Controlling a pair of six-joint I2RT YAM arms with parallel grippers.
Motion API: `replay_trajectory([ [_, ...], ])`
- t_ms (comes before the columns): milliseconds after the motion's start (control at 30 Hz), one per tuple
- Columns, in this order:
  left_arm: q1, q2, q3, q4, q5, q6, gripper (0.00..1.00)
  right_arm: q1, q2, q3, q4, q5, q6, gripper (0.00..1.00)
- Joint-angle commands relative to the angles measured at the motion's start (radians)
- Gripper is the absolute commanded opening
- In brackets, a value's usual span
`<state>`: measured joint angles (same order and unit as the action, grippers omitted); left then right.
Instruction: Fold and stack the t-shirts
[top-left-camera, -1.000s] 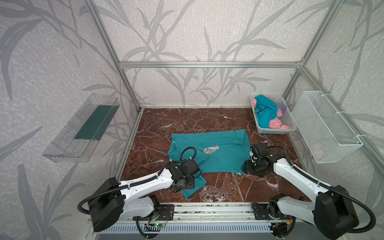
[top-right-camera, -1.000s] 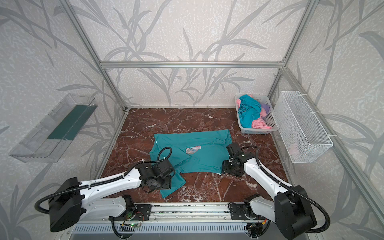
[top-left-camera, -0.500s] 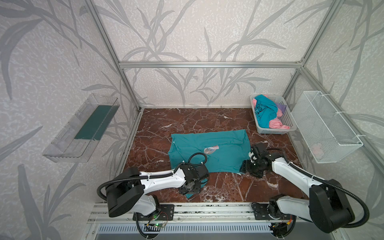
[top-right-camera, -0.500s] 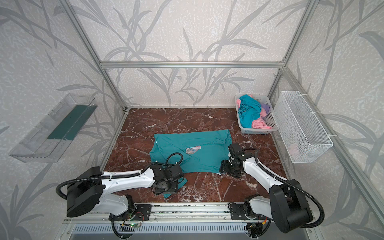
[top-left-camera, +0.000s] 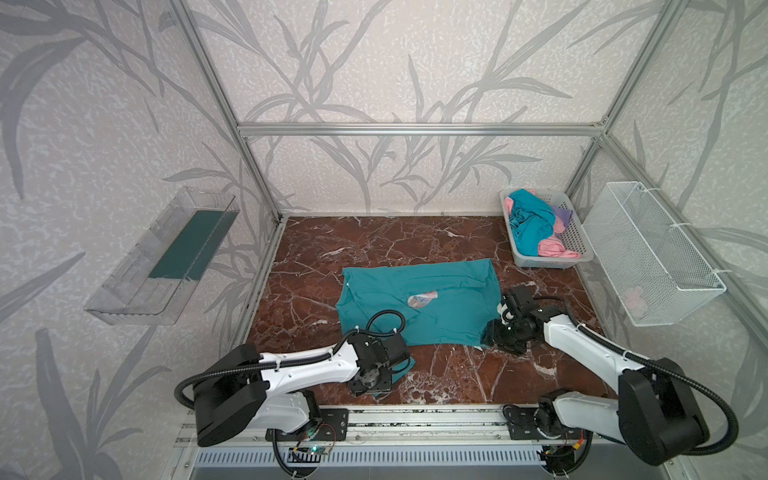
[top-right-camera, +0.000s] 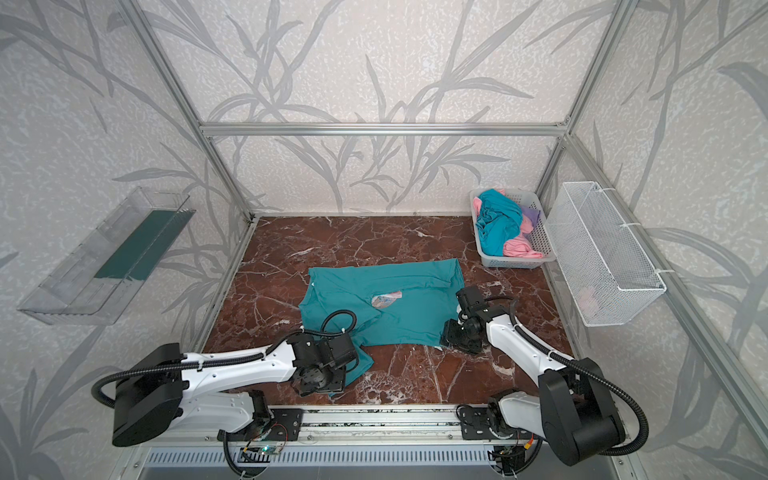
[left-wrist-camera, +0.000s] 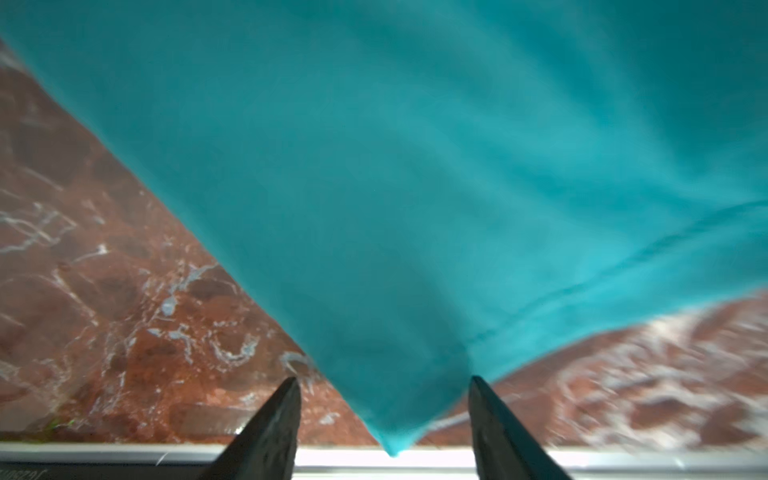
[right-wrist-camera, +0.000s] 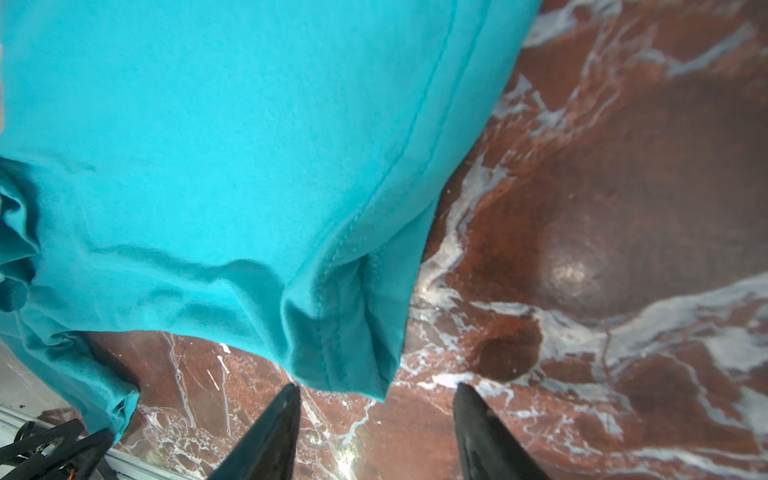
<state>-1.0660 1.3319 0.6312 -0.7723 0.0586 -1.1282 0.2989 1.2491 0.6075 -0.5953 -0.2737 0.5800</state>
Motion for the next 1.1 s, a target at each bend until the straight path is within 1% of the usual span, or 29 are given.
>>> replay_trajectory([
  [0, -0.004, 0.048, -0.007, 0.039, 0.022, -0.018, 0.68, -0.006, 0.011, -0.002, 0.006, -0.012, 0.011, 0.6],
  [133, -0.003, 0.087, -0.016, 0.059, 0.027, -0.009, 0.67, -0.006, 0.023, -0.013, 0.037, -0.011, 0.022, 0.6],
  [167, -0.003, 0.094, -0.017, 0.065, 0.024, -0.008, 0.65, -0.006, 0.03, -0.019, 0.055, -0.012, 0.027, 0.59],
  [200, -0.003, 0.101, -0.016, 0.071, 0.022, -0.007, 0.6, -0.006, 0.039, -0.025, 0.076, -0.014, 0.034, 0.56],
  [233, -0.002, 0.109, -0.012, 0.068, 0.017, -0.011, 0.52, -0.006, 0.05, -0.03, 0.094, -0.019, 0.04, 0.52],
  [267, -0.001, 0.12, -0.004, 0.06, 0.014, -0.01, 0.4, -0.006, 0.063, -0.036, 0.116, -0.028, 0.048, 0.47],
  [300, -0.002, 0.129, 0.004, 0.049, 0.009, -0.006, 0.28, -0.006, 0.076, -0.041, 0.142, -0.036, 0.052, 0.41],
  [333, -0.001, 0.136, 0.012, 0.038, 0.006, -0.003, 0.2, -0.006, 0.088, -0.044, 0.158, -0.044, 0.051, 0.34],
  [367, -0.002, 0.141, 0.025, 0.019, -0.002, -0.002, 0.1, -0.006, 0.099, -0.047, 0.174, -0.05, 0.072, 0.24],
  [400, -0.002, 0.142, 0.035, 0.0, -0.01, 0.0, 0.03, -0.006, 0.109, -0.049, 0.182, -0.053, 0.083, 0.14],
  [433, 0.001, 0.14, 0.048, -0.018, -0.016, 0.004, 0.0, -0.006, 0.113, -0.048, 0.18, -0.053, 0.083, 0.08],
  [500, 0.008, 0.12, 0.074, -0.065, -0.03, 0.01, 0.0, -0.006, 0.098, -0.049, 0.164, -0.044, 0.081, 0.0],
  [667, 0.059, 0.034, 0.143, -0.174, -0.062, 0.027, 0.0, -0.006, 0.008, -0.035, 0.065, 0.009, 0.077, 0.0],
  [800, 0.125, -0.044, 0.207, -0.232, -0.084, 0.054, 0.0, -0.006, -0.036, -0.016, 0.008, 0.003, 0.08, 0.0],
  [967, 0.218, -0.107, 0.311, -0.249, -0.15, 0.147, 0.0, -0.007, -0.036, -0.003, 0.023, -0.016, 0.103, 0.0],
  [1067, 0.29, -0.088, 0.391, -0.254, -0.187, 0.21, 0.0, -0.02, -0.022, 0.019, 0.045, -0.02, 0.101, 0.0],
])
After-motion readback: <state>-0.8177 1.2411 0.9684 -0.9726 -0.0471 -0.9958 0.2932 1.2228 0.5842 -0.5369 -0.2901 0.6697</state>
